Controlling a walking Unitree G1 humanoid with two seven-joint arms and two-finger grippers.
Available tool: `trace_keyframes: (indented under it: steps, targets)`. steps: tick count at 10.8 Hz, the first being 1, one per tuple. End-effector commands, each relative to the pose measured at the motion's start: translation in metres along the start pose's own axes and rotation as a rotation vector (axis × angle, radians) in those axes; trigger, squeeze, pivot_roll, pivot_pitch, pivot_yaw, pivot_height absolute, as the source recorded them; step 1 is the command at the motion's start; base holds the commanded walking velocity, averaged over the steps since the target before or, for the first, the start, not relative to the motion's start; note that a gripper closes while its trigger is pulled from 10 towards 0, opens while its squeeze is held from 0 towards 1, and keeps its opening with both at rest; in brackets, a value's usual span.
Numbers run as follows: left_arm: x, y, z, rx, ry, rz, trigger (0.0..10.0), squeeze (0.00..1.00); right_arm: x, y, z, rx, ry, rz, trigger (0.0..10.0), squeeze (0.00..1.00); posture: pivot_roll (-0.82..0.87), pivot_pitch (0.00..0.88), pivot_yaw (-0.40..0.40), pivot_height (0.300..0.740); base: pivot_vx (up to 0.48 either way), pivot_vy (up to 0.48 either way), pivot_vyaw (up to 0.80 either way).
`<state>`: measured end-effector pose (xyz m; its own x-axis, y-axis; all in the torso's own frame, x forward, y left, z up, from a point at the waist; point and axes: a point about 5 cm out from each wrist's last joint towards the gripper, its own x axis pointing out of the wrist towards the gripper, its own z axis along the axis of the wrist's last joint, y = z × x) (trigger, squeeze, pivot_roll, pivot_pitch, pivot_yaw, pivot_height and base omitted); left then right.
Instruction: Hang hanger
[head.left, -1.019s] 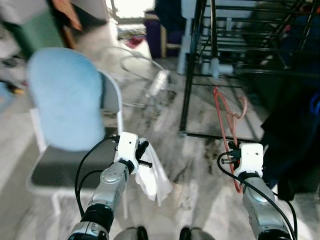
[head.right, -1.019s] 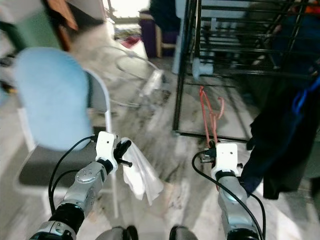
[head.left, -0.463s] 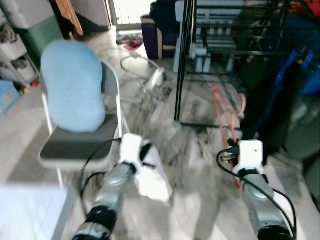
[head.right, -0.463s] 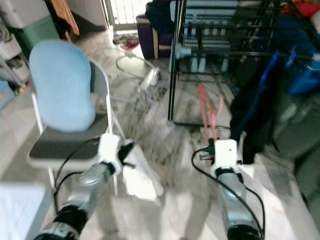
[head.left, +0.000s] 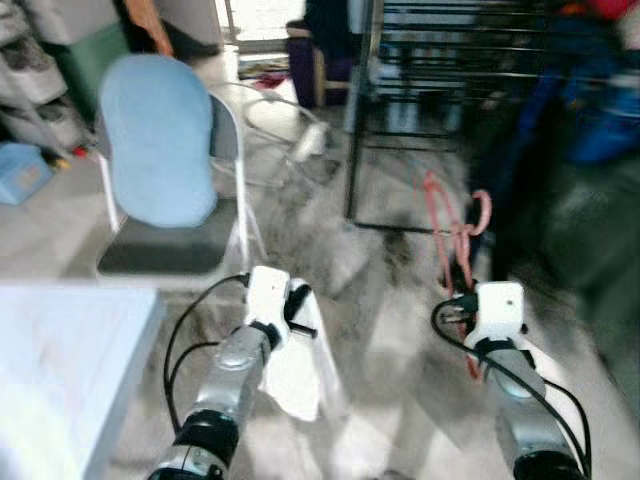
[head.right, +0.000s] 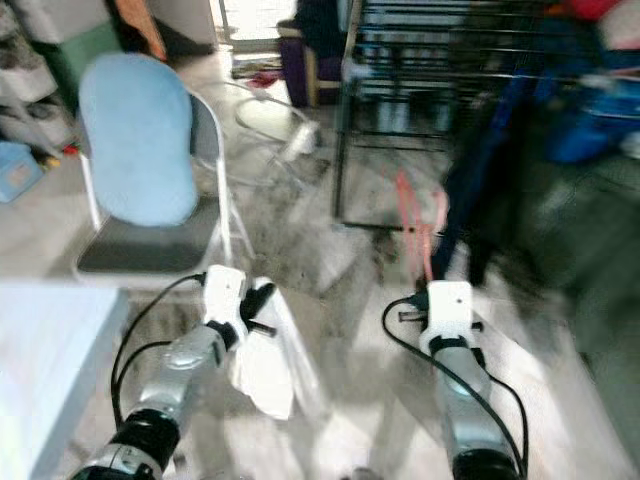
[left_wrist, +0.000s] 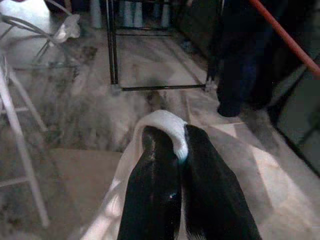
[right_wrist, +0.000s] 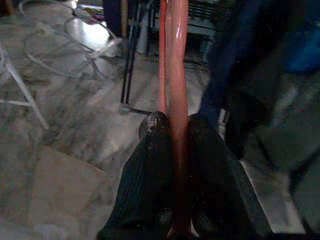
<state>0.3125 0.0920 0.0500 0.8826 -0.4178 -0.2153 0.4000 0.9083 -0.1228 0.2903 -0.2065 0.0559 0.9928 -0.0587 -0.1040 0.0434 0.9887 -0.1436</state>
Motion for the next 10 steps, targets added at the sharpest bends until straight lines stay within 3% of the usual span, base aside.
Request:
trace_keyframes:
  steps: [1, 4, 7, 10]
  targets:
    - [-0.001, 0.008, 0.006, 0.013, -0.021, 0.022, 10.0, 0.0, 0.003, 0.005, 0.005, 0.006, -0.019, 0.012, 10.0, 0.0, -0.08, 0.025, 0.02, 0.74, -0.39, 0.0, 0.0]
    - [-0.001, 0.009, 0.01, 0.019, -0.033, 0.028, 10.0, 0.0, 0.005, 0.01, 0.007, 0.012, -0.019, 0.03, 10.0, 0.0, -0.07, 0.045, 0.003, 0.74, -0.39, 0.0, 0.0]
    - [-0.008, 0.021, 0.013, -0.013, -0.082, 0.018, 10.0, 0.0, 0.007, 0.017, 0.006, 0.019, -0.013, 0.044, 10.0, 0.0, -0.06, 0.022, 0.013, 0.74, 0.0, 0.0, 0.0]
    - [0.001, 0.01, 0.022, -0.021, -0.093, -0.055, 10.0, 0.0, 0.009, 0.015, 0.009, 0.03, -0.026, 0.018, 10.0, 0.0, -0.1, 0.004, 0.024, 0.74, 0.0, -0.11, 0.0]
